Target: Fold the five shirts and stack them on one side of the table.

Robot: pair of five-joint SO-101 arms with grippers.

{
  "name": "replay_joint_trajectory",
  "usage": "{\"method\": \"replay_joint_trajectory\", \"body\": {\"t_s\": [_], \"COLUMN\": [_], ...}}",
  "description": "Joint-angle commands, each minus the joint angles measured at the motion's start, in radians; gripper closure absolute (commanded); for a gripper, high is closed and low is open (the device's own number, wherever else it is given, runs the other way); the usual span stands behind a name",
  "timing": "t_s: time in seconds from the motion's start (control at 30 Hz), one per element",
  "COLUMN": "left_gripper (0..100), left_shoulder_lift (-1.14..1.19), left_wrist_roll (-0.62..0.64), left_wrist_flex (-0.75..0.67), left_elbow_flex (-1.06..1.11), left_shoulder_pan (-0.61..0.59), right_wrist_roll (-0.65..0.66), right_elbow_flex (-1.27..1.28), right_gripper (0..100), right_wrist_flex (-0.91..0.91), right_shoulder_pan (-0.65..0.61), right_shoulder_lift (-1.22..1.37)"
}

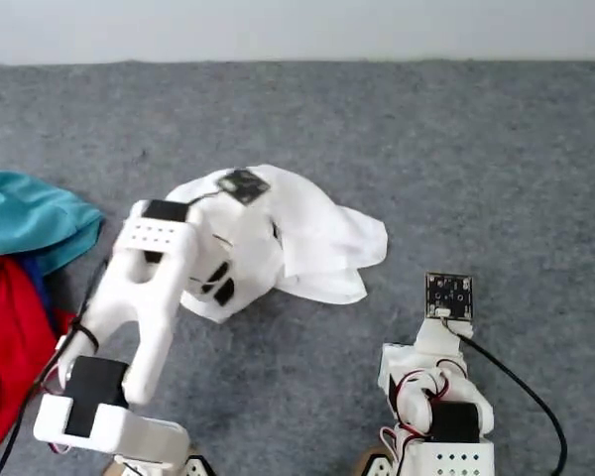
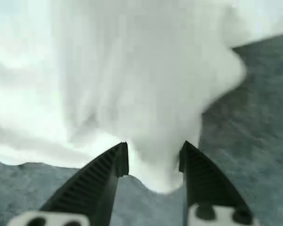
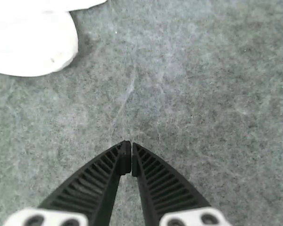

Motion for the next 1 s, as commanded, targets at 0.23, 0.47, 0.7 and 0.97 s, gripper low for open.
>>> {"method": "replay_joint_trajectory", "body": {"t_s": [0.23, 0.47, 0.7, 0.97], "left_gripper": [82, 82, 82, 82], "left_shoulder_lift": [-0.044, -0.058, -0.058, -0.058], "left_wrist_roll": [-0.071, -0.071, -0.068, -0.069], "left_wrist_flex": [-0.256, -0.167, 0.092, 0.402], "left_elbow_flex": [0.007, -0.024, -0.239, -0.346], "left_shoulder_pan": [-0.103, -0.109, -0.101, 0.063], "right_wrist_roll": [-0.006, -0.006, -0.006, -0.006], "right_elbow_flex": [0.014, 0.014, 0.014, 0.014], "right_gripper": [98.3, 98.3, 98.3, 98.3], "right_wrist_flex": [0.002, 0.002, 0.002, 0.002], "right_shoulder_pan": [-0.001, -0.001, -0.001, -0.001], "right_shoulder_lift": [-0.004, -0.004, -0.004, -0.004]}}
